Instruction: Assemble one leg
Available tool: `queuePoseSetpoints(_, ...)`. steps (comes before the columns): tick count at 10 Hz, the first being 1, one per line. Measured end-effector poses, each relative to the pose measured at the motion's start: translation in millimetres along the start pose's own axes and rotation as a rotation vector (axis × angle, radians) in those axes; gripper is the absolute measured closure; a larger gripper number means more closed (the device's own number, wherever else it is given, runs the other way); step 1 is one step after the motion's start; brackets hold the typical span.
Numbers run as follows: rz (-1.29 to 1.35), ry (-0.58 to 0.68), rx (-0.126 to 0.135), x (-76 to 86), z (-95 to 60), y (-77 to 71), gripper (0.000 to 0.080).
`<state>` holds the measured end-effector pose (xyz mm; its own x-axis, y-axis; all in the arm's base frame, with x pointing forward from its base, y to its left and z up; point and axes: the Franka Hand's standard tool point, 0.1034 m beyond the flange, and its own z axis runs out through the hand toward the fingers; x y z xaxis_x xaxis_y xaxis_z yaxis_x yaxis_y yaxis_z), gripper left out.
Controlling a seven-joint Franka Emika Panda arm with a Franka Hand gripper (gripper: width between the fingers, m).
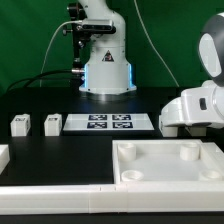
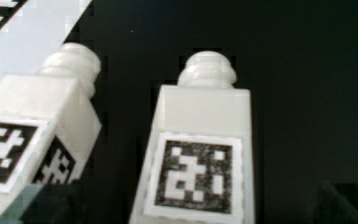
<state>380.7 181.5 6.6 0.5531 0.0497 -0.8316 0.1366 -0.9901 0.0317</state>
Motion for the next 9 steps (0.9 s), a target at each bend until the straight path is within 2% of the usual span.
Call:
queuePoseSetpoints(1,0.001,0.000,0.000,0.1,0.0,0.4,0.0264)
queuePoseSetpoints(2,0.001,0.000,0.000,0.2,0.0,0.8,0.0264)
queuePoseSetpoints(3,0.002,0.000,0.000,0.3,0.0,1.0,0.0446)
queuePoseSetpoints(4,0.002,0.000,0.000,0.3,0.0,1.0,0.0446)
queuePoseSetpoints(5,0.002,0.000,0.000,0.3,0.0,0.9,0.0509)
queuePoseSetpoints(9,0.017,0.005,-0.002,-1.6,-2.4,0.0,0.0509)
